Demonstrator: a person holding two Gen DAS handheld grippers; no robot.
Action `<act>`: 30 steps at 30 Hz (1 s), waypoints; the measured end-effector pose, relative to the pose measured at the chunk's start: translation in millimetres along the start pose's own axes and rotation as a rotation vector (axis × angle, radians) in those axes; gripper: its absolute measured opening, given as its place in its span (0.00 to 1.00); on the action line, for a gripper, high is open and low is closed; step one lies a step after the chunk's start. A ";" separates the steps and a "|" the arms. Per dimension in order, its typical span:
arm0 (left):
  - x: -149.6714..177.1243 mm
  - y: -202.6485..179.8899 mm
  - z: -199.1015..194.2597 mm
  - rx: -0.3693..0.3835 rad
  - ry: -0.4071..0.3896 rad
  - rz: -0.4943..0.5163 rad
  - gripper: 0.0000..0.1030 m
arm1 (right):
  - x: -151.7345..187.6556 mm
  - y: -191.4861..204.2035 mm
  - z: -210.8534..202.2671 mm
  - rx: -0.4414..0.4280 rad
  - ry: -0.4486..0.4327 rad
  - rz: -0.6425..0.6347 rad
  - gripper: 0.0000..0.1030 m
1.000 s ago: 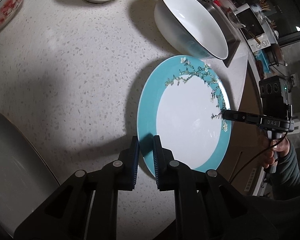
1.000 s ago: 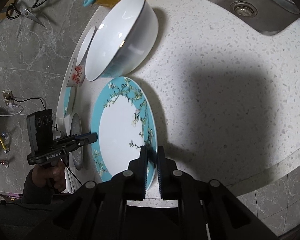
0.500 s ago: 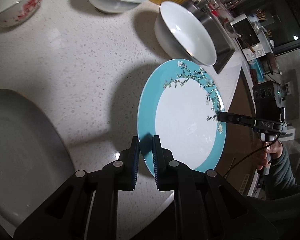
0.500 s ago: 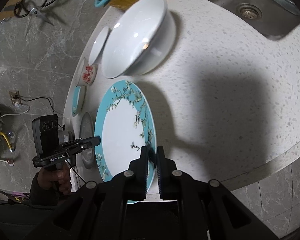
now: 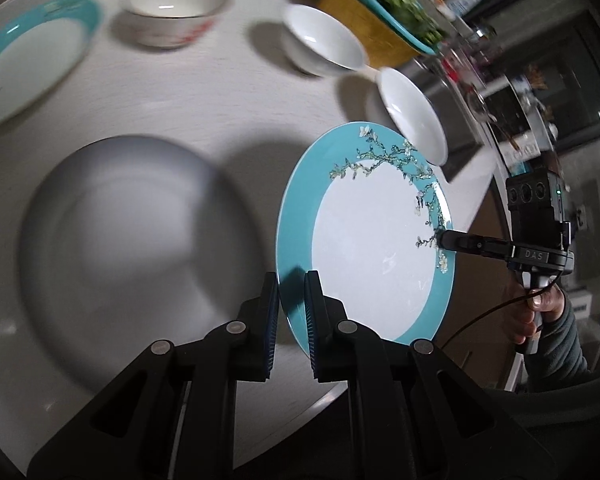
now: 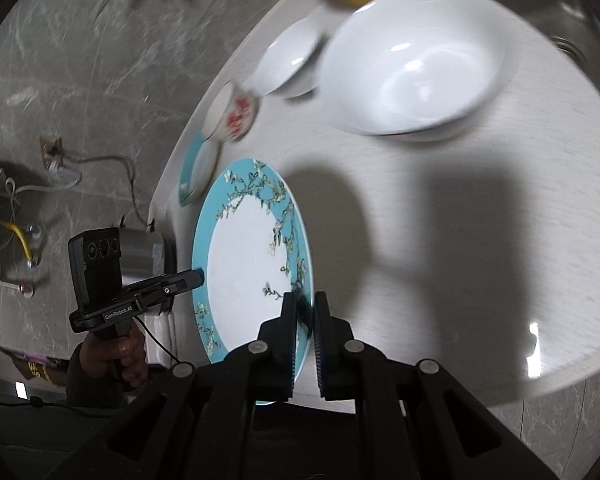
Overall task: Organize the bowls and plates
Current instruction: 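Lift the teal plate and lower it onto the grey-rimmed plate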
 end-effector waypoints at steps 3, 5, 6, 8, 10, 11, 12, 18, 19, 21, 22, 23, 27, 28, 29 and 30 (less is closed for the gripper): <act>10.8 31.1 -22.8 -0.027 -0.029 -0.048 0.10 | -3.8 23.2 25.5 -0.019 0.039 -0.040 0.10; 17.6 49.7 -36.2 -0.047 -0.049 -0.079 0.10 | -6.4 39.2 46.6 -0.026 0.071 -0.072 0.10; 20.2 58.6 -42.8 -0.053 -0.057 -0.090 0.10 | -7.6 46.0 57.1 -0.028 0.085 -0.084 0.10; 25.0 83.4 -54.9 -0.068 -0.078 -0.114 0.10 | -8.6 54.5 72.7 -0.030 0.107 -0.103 0.10; 29.8 101.6 -60.8 -0.080 -0.090 -0.134 0.10 | -11.4 63.2 90.3 -0.027 0.129 -0.118 0.10; 32.5 114.1 -64.5 -0.088 -0.097 -0.146 0.10 | -13.0 68.3 100.9 -0.024 0.143 -0.128 0.10; 33.8 122.2 -67.0 -0.092 -0.101 -0.152 0.10 | -13.2 71.7 106.9 -0.021 0.150 -0.135 0.10; 42.5 160.6 -69.6 -0.099 -0.100 -0.184 0.10 | -16.0 80.2 139.2 0.000 0.197 -0.157 0.10; 42.1 163.3 -67.5 -0.099 -0.100 -0.185 0.10 | -16.8 80.0 142.3 0.003 0.201 -0.157 0.10; 45.6 169.4 -64.8 -0.097 -0.091 -0.188 0.10 | -17.6 79.0 146.6 0.011 0.206 -0.156 0.10; 47.1 171.1 -63.4 -0.098 -0.088 -0.187 0.10 | -18.3 77.6 148.9 0.015 0.207 -0.153 0.10; 47.6 173.4 -60.0 -0.097 -0.082 -0.187 0.10 | -18.6 77.1 150.8 0.018 0.208 -0.152 0.10; 49.1 177.2 -52.9 -0.093 -0.081 -0.193 0.10 | -19.6 72.8 155.7 0.029 0.212 -0.144 0.10; 47.4 178.2 -50.7 -0.095 -0.081 -0.191 0.10 | -19.8 71.4 156.1 0.030 0.212 -0.143 0.10; 46.4 178.1 -49.7 -0.100 -0.081 -0.186 0.10 | -19.9 70.8 156.6 0.029 0.212 -0.141 0.10; 45.9 177.9 -49.7 -0.104 -0.080 -0.182 0.10 | -20.1 70.5 156.7 0.028 0.212 -0.140 0.10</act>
Point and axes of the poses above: each gripper's, at about its wrist camera, not at the fingertips, and z roughly the way its jaws point, y to its left, x to its underside, the point moved 7 cm from there along z, roughly the way its jaws point, and after that the axes turned 1 degree about -y, right-handed, at the moved point
